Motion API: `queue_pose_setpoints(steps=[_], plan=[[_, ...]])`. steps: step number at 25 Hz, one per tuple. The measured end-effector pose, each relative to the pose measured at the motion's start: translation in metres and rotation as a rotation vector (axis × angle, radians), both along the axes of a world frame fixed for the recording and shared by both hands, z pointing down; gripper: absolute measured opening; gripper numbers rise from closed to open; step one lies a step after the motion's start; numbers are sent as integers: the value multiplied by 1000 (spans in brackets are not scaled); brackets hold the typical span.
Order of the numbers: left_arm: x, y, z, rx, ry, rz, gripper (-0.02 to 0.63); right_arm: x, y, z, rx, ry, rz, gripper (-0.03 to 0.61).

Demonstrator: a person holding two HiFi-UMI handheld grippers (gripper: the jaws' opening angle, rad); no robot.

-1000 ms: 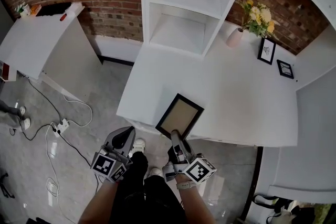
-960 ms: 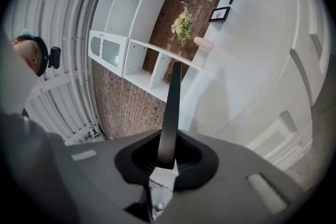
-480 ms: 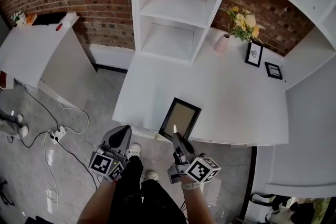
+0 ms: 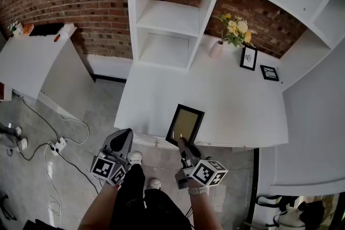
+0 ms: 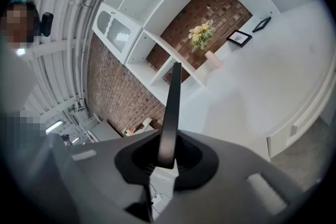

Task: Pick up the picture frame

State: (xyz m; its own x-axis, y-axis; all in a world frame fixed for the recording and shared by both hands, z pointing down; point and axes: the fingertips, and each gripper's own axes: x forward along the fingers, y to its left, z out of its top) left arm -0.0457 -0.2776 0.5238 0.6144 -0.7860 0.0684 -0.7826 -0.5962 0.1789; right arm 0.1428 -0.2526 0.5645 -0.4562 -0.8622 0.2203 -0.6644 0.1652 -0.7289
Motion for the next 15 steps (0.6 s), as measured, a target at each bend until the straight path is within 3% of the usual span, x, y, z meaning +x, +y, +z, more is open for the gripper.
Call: queue_pose_setpoints(steps=[15], plan=[[-5,-3,-33,56,-2,8,-3,19,8,-33,39,257,-21,45]])
